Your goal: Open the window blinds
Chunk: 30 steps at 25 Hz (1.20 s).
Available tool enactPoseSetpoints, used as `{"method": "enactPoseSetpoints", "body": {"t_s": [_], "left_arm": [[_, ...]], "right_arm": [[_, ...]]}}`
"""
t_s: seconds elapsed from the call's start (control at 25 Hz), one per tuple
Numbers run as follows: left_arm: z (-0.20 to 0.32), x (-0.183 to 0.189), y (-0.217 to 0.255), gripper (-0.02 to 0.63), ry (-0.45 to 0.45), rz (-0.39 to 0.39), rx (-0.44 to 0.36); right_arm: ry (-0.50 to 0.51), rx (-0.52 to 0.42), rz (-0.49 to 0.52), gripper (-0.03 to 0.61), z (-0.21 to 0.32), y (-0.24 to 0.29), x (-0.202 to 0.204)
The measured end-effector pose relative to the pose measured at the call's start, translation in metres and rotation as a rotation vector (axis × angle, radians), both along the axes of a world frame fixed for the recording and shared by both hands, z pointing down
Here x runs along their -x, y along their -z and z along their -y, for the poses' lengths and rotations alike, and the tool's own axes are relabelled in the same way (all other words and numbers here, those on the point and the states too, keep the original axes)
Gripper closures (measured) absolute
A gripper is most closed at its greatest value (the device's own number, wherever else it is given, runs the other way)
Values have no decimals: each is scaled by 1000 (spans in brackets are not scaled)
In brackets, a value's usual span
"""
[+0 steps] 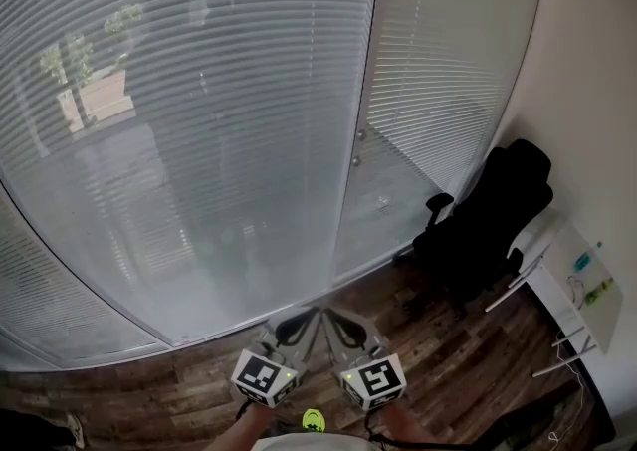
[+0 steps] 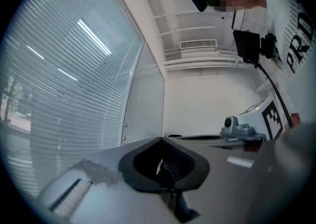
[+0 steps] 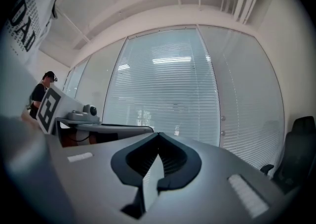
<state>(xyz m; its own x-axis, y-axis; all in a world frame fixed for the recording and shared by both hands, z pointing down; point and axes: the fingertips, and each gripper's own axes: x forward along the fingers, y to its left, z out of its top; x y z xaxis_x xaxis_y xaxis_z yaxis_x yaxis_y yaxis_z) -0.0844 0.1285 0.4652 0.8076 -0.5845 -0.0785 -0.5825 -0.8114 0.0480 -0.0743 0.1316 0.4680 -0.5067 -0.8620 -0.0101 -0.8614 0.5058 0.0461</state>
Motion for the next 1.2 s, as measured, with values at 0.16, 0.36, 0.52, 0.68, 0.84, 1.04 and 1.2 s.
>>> {"method": "enactPoseSetpoints", "body": {"t_s": [0.16,0.36,0.52,0.68,0.84,1.04,1.2], "left_arm": [[25,-4,2,621,8,-1,-12],[71,-15,-4,621,-11,-27,-5],[112,-24,2,623,-29,-16,14],[149,-31,4,623,-48,-24,16],[179,-33,-1,621,-67,-33,20],[208,-33,0,623,-94,-49,53],[232,-36,-8,621,-130,-53,42]], "right_arm": [[-9,8,-5,571,24,1,-5],[-39,13,-27,571,70,-8,-16],[-66,34,-12,571,110,-1,-25],[-91,31,-12,571,147,4,-32],[-112,22,-14,571,177,-1,-35],[-133,15,-24,571,205,-7,-35],[-163,14,-38,571,232,-9,-37]]}}
